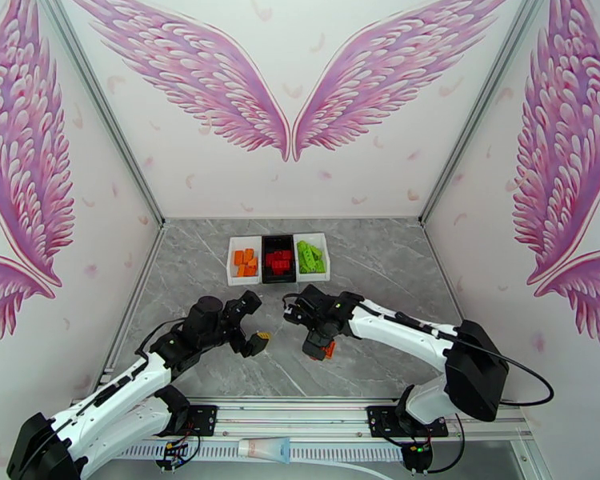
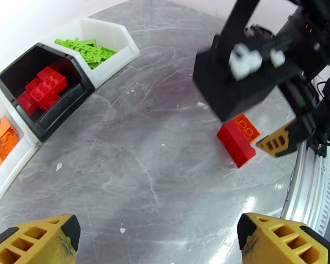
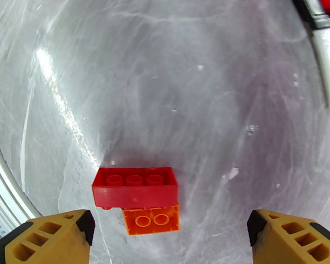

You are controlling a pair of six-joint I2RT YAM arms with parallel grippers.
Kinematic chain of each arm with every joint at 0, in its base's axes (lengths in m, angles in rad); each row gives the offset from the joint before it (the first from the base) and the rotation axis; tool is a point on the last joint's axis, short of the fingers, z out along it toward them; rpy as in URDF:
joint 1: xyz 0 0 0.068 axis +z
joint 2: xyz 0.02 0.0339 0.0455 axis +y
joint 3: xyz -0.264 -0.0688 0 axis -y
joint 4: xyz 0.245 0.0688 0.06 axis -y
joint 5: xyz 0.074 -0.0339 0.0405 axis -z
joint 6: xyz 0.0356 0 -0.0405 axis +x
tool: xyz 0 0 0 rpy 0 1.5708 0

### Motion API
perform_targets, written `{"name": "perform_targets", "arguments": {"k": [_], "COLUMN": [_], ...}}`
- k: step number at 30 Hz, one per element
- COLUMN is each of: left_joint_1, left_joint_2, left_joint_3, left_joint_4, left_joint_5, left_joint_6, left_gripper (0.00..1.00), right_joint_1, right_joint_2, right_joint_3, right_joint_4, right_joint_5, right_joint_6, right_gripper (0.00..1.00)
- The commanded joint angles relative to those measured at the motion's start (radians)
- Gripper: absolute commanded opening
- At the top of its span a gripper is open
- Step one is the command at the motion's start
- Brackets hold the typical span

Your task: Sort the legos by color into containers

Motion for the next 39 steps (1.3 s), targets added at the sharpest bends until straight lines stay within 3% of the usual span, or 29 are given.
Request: {"name": "perform_targets", "arguments": {"k": [1, 12, 19, 29, 39], "left_joint_1": [-0.011, -0.041, -0.048, -0.049, -0.050], "left_joint_2": [-0.014, -0.013, -0.012, -0.013, -0.024], "left_joint_3": [-0.011, -0.034, -0.023, -0.016, -0.008], "left_joint_4": [0.030, 0.068, 0.052, 0.048, 0.043], "left_joint_5": [-0.040, -0.106, -0.118, -0.116, -0.107], "left_joint_6": [-0.019, -0.055, -0.045, -0.031, -0.023], "left_gripper": [0.99, 0.99, 0.99, 0.99, 0.99], "right_joint_1": [0.007, -0.001, -0.008, -0.037, -0.079], "right_joint_2": [0.058, 0.184, 0.225, 0.171, 0.113], "right_joint_3": [0.017, 0.033, 0.073, 0.079, 0.163], "right_joint_4": [-0.032, -0.009, -0.017, -0.007, 0.058], "right_joint_5": [-0.055, -0.125, -0.147, -0.161, -0.181], "right_joint_6": [-0.070, -0.059, -0.046, -0.009, 0.109], "right_gripper": [0.97, 0.91, 0.75, 0.62, 0.59]}}
